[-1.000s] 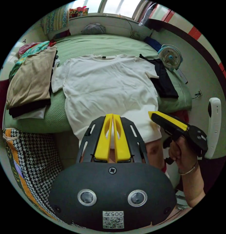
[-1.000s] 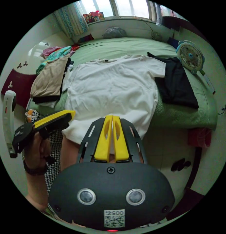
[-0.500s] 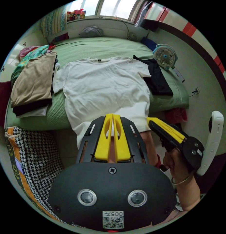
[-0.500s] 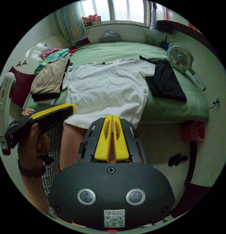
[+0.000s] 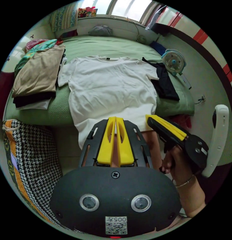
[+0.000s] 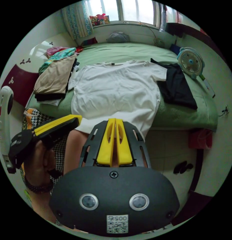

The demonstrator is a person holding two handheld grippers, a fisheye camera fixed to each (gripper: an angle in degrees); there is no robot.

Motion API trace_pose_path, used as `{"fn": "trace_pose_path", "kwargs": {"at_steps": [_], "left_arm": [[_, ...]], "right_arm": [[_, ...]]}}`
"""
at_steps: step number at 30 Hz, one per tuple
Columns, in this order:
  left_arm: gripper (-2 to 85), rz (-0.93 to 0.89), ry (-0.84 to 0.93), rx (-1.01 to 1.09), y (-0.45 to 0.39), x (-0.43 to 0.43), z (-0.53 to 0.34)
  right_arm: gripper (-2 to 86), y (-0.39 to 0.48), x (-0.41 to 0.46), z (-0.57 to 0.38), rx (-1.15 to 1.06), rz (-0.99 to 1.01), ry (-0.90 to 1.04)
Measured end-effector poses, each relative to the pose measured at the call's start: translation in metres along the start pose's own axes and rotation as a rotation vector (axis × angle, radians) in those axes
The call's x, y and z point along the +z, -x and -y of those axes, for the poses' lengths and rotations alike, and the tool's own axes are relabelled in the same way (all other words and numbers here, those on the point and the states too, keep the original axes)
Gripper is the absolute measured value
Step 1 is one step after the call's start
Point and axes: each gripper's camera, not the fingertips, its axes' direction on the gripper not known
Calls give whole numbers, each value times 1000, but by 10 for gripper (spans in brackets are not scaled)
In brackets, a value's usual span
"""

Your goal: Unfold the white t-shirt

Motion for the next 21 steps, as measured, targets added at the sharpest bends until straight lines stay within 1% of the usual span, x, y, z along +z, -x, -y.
{"fn": "trace_pose_path", "kwargs": {"at_steps": [4, 6, 7, 9, 15, 21], "left_arm": [[-6, 69, 36, 9, -5, 22, -8], [-6, 83, 62, 9, -6, 33, -11], [-6, 83, 25, 16, -6, 35, -14], [-6, 84, 13, 18, -6, 40, -15], [-6, 109, -21, 15, -12, 55, -18], [-6, 112, -38, 49, -18, 66, -20]], "right_arm": [[-10, 18, 10, -6, -33, 56, 26], [-10, 32, 19, -13, -61, 7, 23], [-10, 35, 21, -14, -70, -5, 19], [-10, 48, 25, -21, -108, -48, -16], [-10, 65, 34, -38, -181, -100, -84], [-10, 70, 36, -53, -186, -139, -127]]}}
